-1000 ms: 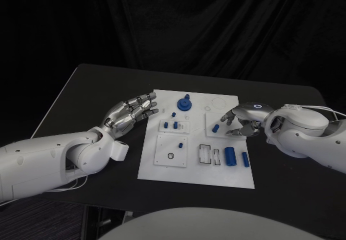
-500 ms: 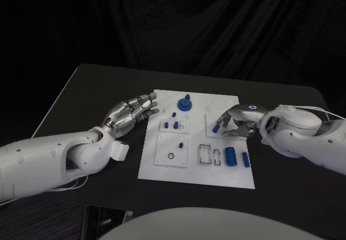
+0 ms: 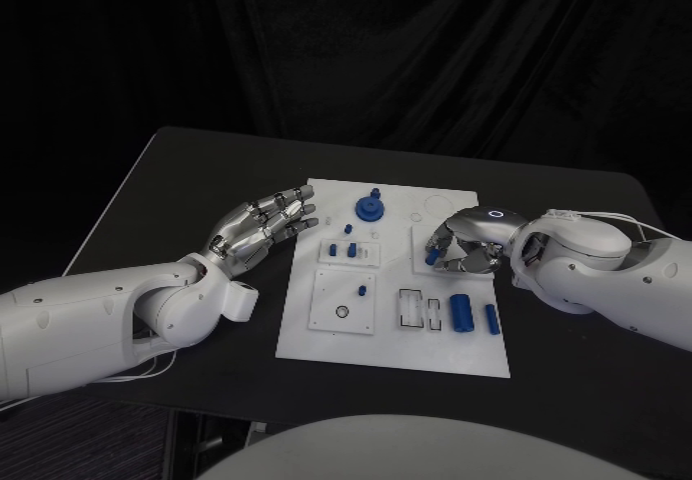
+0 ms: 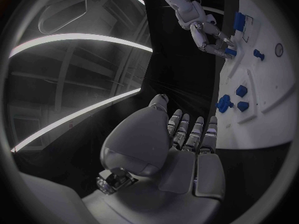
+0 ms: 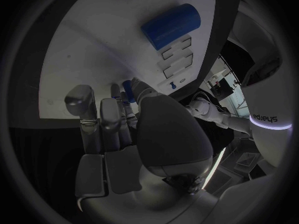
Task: Assemble the parts on the task board
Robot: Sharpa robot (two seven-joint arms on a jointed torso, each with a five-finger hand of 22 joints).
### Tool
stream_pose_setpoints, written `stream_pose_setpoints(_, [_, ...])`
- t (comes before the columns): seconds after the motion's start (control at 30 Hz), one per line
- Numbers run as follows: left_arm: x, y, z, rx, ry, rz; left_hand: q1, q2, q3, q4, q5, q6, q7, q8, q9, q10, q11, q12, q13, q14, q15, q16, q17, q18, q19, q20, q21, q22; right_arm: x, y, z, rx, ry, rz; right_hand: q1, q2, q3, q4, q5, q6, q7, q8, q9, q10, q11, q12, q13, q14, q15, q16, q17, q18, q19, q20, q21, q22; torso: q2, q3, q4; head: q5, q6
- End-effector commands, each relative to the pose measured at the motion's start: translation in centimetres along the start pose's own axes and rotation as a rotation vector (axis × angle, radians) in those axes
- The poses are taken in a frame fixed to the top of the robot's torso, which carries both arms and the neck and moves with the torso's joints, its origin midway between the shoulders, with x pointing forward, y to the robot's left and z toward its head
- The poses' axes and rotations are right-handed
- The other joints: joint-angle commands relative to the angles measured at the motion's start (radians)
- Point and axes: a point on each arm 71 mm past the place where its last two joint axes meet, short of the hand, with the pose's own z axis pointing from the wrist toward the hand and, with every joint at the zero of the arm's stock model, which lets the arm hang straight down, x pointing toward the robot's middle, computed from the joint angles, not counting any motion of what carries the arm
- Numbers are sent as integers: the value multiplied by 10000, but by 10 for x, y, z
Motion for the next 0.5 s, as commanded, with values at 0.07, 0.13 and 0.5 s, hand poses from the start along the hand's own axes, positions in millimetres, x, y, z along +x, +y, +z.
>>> stream_pose_setpoints(0.07, [2,-5,0,755,106,-163,89,38,116,-20,80,80,127,57,23,18,47,38,19,-25,75,82,16,-34,37,41,46,0,3,3,2,-218,-22,82,-33,13,28,63,45,28,10,43,14,99,8,63,15,-2,-79,-4,-40,-43,5,-42,-67,1157,0,6,5,12,1])
stream_pose_setpoints(0.13, [2,-5,0,741,113,-170,89,38,121,-22,81,101,140,61,26,21,46,42,19,-26,76,83,16,-37,37,41,46,-2,3,4,3,-251,-25,91,-33,11,32,67,47,30,9,43,16,112,3,72,21,-10,-82,-16,-53,-37,-8,-45,-100,1149,-4,3,1,23,1])
stream_pose_setpoints(0.5, [3,-4,1,695,141,-192,100,32,169,-47,107,263,199,95,48,57,71,98,26,-34,79,90,15,-53,43,38,48,-7,-1,9,2,-401,-587,154,559,16,666,-355,1190,1210,-127,634,555,627,-209,496,298,34,-274,60,64,-64,20,-224,131,1192,-6,4,0,39,1])
